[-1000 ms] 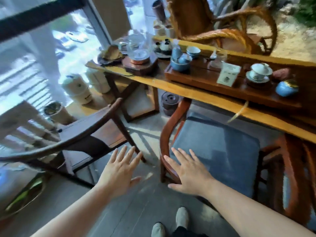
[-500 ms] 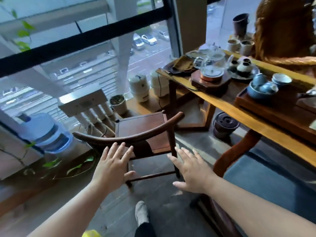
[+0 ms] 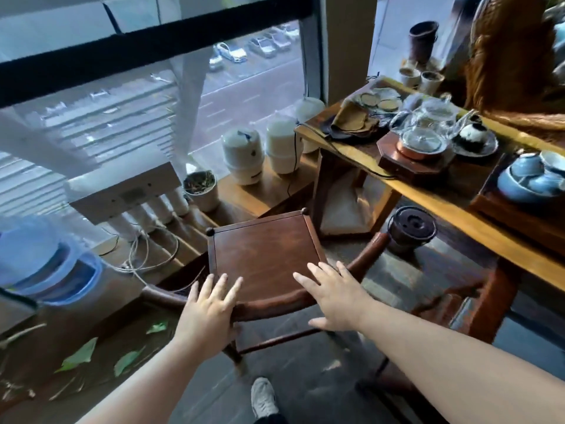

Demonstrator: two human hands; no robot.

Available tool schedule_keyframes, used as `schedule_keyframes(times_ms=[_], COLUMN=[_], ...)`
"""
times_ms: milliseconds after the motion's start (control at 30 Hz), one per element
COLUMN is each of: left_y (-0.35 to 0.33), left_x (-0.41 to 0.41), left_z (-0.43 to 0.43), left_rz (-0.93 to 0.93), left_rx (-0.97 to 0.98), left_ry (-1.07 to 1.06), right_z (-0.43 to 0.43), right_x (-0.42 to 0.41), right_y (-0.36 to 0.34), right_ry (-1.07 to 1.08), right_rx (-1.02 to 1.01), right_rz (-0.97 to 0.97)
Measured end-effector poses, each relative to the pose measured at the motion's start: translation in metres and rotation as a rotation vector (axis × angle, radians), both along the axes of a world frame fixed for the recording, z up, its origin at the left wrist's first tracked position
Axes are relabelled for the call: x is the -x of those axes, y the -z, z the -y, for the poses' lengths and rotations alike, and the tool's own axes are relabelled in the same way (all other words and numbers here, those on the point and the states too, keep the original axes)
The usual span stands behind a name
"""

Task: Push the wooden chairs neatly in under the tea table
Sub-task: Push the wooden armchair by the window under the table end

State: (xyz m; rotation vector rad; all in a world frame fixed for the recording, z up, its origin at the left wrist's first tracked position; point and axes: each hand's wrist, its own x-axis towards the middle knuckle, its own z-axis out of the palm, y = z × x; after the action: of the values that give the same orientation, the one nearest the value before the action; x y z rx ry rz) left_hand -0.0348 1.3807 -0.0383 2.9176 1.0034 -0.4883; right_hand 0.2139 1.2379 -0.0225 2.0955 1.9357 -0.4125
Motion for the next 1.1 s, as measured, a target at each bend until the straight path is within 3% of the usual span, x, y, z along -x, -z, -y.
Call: schedule_keyframes(times_ms=[267, 567, 767, 1100], left_y=[0.014, 0.011, 0.016, 0.019], left_x=[-0.007, -0.017, -0.012, -0.033], left_z=[-0.032, -0.041, -0.044, -0.034], left_rz=[-0.011, -0.132, -0.159, -0.223], left_rx=[0.071, 0.145, 0.117, 0.115], left_ry=[0.084, 0.145, 0.208, 0.332], right_z=[-0.049, -0.075, -0.061, 0.003], right_x=[-0.002, -0.013, -0.003, -0.007], right_y=[0.006, 0.007, 0.014, 0.013], right_ry=[0.069, -0.061, -0.038, 0.029], right_rx=[0.283, 0.474, 0.402, 0.388], right_rz=[-0.005, -0.054, -0.058, -0.247])
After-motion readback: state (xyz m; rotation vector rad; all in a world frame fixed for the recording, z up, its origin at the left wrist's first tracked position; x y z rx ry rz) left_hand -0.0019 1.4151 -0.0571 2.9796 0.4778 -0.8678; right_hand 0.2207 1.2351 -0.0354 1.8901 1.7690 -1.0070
